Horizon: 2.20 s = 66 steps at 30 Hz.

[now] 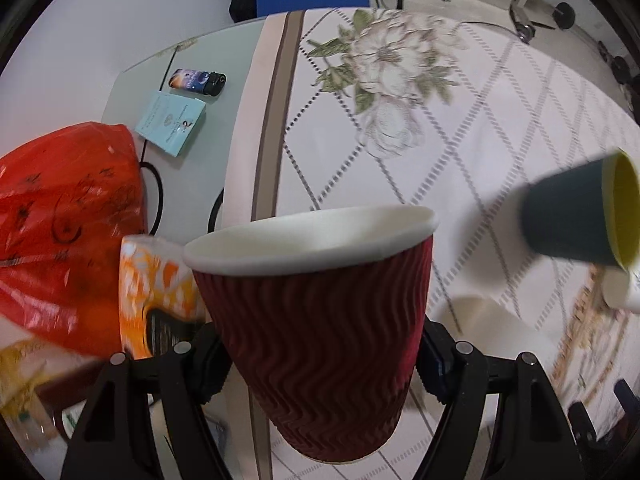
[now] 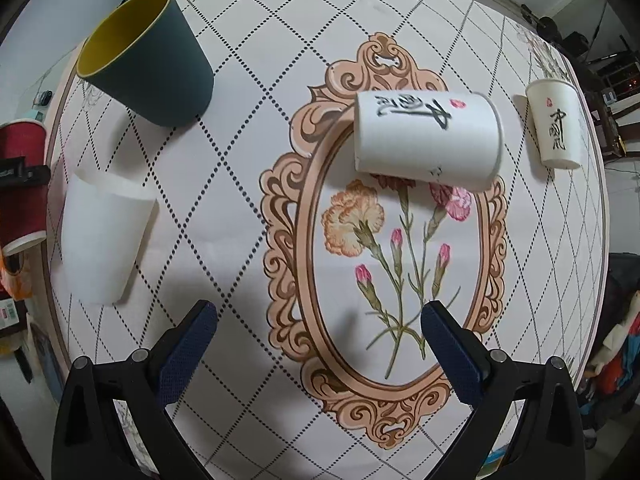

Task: Flip cup upside down
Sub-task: 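Lift the red cup with the left tool toward the right tool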

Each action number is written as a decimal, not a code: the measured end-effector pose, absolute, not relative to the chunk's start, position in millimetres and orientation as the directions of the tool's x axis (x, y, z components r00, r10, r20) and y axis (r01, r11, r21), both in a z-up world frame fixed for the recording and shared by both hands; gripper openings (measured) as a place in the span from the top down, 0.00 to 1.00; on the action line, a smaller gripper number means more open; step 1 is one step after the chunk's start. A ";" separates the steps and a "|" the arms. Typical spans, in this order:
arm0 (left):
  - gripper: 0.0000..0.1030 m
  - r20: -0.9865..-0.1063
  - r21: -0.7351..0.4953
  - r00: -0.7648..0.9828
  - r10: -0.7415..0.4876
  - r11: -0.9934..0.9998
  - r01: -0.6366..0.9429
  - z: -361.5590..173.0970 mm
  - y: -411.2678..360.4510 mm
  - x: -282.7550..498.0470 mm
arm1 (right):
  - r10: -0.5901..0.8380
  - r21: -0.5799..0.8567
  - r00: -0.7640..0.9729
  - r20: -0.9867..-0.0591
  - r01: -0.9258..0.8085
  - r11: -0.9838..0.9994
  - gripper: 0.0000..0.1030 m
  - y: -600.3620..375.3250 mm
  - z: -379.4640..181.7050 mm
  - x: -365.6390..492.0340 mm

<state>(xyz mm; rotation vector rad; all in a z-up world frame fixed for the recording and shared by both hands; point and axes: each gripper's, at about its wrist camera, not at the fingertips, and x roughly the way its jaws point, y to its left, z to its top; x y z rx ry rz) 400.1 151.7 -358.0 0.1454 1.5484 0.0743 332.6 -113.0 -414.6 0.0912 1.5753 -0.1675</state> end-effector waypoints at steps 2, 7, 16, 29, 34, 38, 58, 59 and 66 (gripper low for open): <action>0.28 -0.991 0.133 0.032 0.131 0.990 0.043 -345.5 141.0 388.3 | -0.037 -0.037 -0.004 -0.999 0.166 0.985 0.00 -115.4 -411.8 327.2; 0.28 -0.993 0.105 0.051 0.103 0.994 0.040 -313.4 113.4 337.3 | -0.007 -0.004 0.019 -1.000 0.154 0.988 0.00 -128.3 -403.0 304.6; 0.28 -0.999 -0.017 -0.047 -0.014 0.998 0.063 -310.3 31.2 249.4 | 0.011 0.010 -0.003 -1.000 0.114 0.993 0.00 -169.5 -397.7 246.4; 0.28 -0.968 -0.072 -0.246 -0.043 0.991 0.112 -398.5 -70.9 200.2 | -0.013 -0.023 -0.065 -0.998 0.161 0.987 0.00 -263.2 -425.7 192.5; 0.28 -0.974 -0.051 -0.226 -0.020 0.990 0.128 -407.2 -85.0 212.9 | -0.023 -0.035 -0.074 -0.997 0.168 0.985 0.00 -282.6 -432.7 185.9; 0.28 -0.979 -0.033 -0.206 0.004 0.984 0.175 -408.8 -95.9 223.2 | -0.022 -0.036 -0.074 -0.997 0.190 0.981 0.00 -296.7 -434.3 183.0; 0.26 -0.980 -0.016 -0.194 0.032 0.971 0.239 -409.6 -100.1 235.0 | -0.024 -0.038 -0.059 -0.998 0.250 0.967 0.00 -303.3 -426.4 194.5; 0.26 -0.980 -0.018 -0.197 0.030 0.971 0.236 -409.7 -100.3 233.4 | -0.024 -0.038 -0.059 -0.998 0.251 0.967 0.00 -303.3 -425.9 194.7; 0.26 -0.977 -0.014 -0.209 0.035 0.974 0.227 -426.0 -109.8 234.4 | -0.025 -0.038 -0.052 -0.998 0.255 0.966 0.00 -304.9 -420.4 190.4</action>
